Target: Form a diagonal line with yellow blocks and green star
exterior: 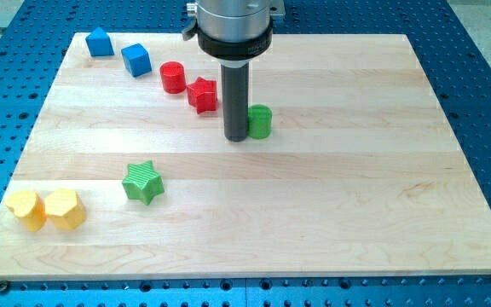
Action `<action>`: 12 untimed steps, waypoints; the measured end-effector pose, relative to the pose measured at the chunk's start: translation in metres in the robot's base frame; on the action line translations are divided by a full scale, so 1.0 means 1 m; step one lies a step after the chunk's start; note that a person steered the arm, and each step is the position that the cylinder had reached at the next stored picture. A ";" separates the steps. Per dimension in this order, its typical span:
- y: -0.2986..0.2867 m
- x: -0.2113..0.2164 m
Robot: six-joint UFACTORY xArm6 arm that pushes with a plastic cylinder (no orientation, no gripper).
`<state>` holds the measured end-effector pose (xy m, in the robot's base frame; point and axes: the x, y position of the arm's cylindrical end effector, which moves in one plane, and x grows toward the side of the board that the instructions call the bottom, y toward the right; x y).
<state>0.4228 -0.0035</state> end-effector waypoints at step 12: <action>-0.195 0.130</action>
<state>0.5532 -0.1983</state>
